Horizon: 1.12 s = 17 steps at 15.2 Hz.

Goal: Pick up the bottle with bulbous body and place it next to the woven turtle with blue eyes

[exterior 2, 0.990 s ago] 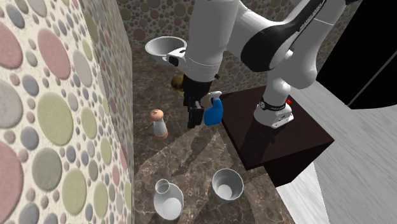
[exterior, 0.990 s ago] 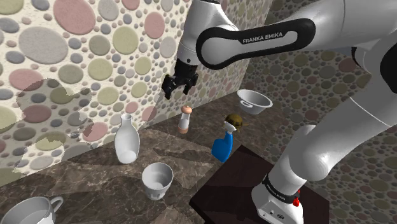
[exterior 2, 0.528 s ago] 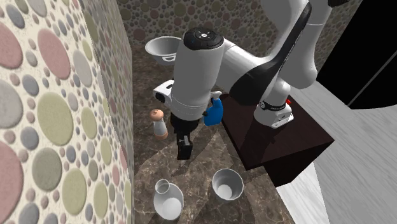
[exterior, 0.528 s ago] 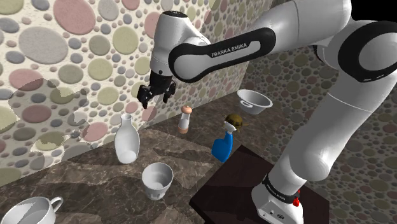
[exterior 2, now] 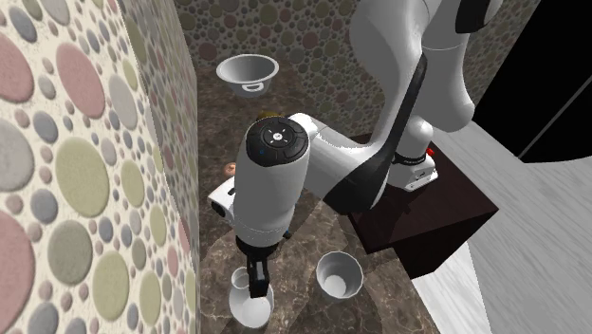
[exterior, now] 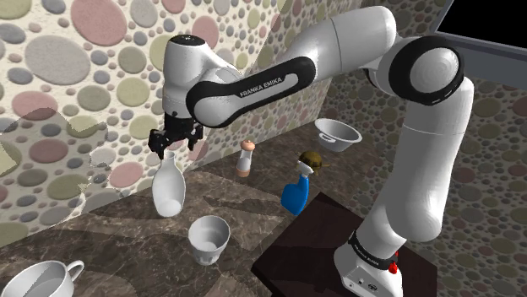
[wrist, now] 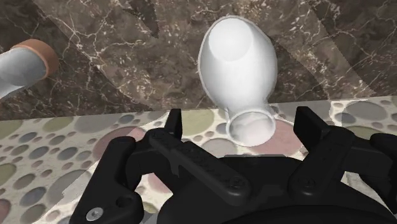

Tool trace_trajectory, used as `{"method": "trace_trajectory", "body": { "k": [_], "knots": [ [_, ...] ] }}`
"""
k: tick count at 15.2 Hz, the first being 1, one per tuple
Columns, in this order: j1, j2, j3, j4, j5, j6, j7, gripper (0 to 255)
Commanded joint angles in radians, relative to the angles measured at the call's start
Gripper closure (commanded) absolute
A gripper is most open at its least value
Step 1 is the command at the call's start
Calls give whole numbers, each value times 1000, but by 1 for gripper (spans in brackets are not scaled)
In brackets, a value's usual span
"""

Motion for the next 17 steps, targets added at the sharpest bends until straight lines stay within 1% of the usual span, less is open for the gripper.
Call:
{"method": "trace_trajectory", "body": {
  "k": [1,9,16,17],
  "knots": [
    [24,66,-5,63,-29,-6,29,0],
    [32,132,-25,55,-65,63,51,0],
    [33,132,-26,55,-65,63,51,0],
    [32,132,-26,55,-65,63,51,255]
  ]
}}
